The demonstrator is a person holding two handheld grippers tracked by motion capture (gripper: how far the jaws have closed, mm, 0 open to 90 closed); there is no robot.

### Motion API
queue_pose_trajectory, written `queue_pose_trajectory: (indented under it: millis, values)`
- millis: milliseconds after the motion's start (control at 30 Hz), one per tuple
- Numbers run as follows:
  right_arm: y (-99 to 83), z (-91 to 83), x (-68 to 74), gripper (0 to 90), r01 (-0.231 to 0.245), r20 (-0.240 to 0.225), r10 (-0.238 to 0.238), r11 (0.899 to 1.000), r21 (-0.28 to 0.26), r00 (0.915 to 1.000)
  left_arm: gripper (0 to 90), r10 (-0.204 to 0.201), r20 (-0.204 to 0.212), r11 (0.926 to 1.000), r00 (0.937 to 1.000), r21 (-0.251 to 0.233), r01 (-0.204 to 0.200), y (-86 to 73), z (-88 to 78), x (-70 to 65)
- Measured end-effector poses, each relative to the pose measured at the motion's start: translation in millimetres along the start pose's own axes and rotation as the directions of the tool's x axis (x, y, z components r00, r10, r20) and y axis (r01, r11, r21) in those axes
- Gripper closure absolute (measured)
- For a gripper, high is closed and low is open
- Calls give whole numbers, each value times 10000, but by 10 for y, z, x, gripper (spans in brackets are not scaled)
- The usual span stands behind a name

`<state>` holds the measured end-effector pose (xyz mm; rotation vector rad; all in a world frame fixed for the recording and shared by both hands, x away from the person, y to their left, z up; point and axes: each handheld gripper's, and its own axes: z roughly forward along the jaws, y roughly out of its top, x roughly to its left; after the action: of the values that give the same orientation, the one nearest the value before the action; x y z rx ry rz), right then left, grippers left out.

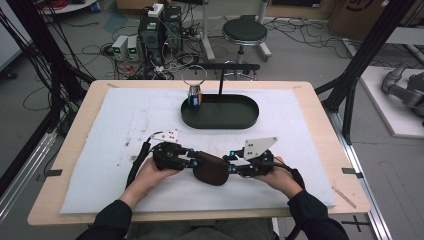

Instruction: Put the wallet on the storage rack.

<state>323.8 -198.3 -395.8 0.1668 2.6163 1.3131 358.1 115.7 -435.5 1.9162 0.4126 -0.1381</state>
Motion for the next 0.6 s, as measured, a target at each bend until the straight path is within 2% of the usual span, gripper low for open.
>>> queue_pose_trajectory:
  millis: [33,133,167,200,267,300,333,400,533,567,600]
  values:
    - [-17,-4,-39,557,-586,46,587,9982,-159,9983,629,21,-66,9999,10000,-171,-22,-15,-8,-12]
    - [-66,-33,-125,477,-1637,-225,1627,9851,-519,9864,653,-21,-44,9991,10000,-416,19,-22,-14,-31]
    - [-80,-39,-159,447,-1892,-142,1886,9797,-658,9819,659,115,-259,9982,9996,-590,-130,-13,-27,-52]
    - [-92,-54,-181,437,-2283,-359,2263,9710,-712,9734,667,240,-314,9974,9992,-672,-261,-8,-37,-58]
    - [-118,-68,-222,418,-2630,-536,2588,9598,-982,9645,682,379,-574,9957,9976,-828,-426,-7,-53,-77]
    - [-132,-67,-243,410,-2899,-593,2851,9514,-1035,9567,685,402,-591,9955,9974,-832,-451,-10,-58,-75]
    - [-142,-61,-255,408,-3093,-738,3033,9467,-896,9500,686,402,-591,9955,9974,-832,-451,-10,-58,-75]
    - [-158,-27,-258,398,-3255,-683,3212,9432,-660,9445,687,408,-544,9949,9977,-899,-456,-26,-66,-68]
    - [-186,69,-253,388,-3353,-970,3328,9420,-106,9380,689,612,-567,9936,9965,-917,-662,-28,-72,-79]
    - [-186,69,-253,388,-3353,-970,3328,9420,-106,9380,689,610,-570,9928,9965,-996,-665,-33,-71,-85]
    - [-203,118,-245,388,-3417,-1044,3413,9397,145,9341,690,614,-473,9912,9970,-1149,-665,-43,-75,-85]
